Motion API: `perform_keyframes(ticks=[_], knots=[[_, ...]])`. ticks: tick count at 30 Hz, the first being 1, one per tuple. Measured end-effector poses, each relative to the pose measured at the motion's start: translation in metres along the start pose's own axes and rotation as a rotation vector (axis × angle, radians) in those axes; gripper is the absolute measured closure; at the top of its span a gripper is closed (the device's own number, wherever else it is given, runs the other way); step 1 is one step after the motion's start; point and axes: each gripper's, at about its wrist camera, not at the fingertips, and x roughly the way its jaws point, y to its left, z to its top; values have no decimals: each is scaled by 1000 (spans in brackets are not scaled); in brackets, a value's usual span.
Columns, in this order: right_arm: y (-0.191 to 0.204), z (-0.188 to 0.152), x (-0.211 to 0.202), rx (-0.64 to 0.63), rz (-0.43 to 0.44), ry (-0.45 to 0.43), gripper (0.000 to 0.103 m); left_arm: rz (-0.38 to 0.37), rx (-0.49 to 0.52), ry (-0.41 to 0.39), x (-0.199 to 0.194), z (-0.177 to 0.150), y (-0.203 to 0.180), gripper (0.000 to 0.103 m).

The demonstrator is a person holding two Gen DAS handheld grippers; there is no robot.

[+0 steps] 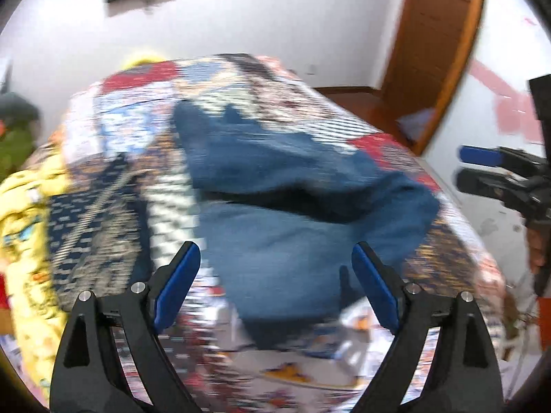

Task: Fold large clothes

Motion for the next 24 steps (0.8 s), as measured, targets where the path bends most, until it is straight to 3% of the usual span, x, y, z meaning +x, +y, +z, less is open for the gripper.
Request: perform_keyframes(ticks=[7, 10, 14, 18, 22, 24], knots=[[59, 27, 64, -159, 112, 122, 20, 42, -164, 61, 31, -15, 57, 14], [72, 35, 99, -183, 127, 206, 20, 13, -211, 90, 47, -23, 69, 13], [70, 48, 132, -179, 93, 282, 20, -37, -235, 76, 51, -27, 75, 12], [47, 63, 127, -146, 56, 233, 20, -25, -204, 63, 52, -29, 71, 10], [6, 75, 117, -61, -75, 152, 20, -17, -195, 59, 53, -29, 68, 10], [-13, 74, 122, -36, -146, 180, 20, -20, -208, 64, 55, -30, 69, 10]])
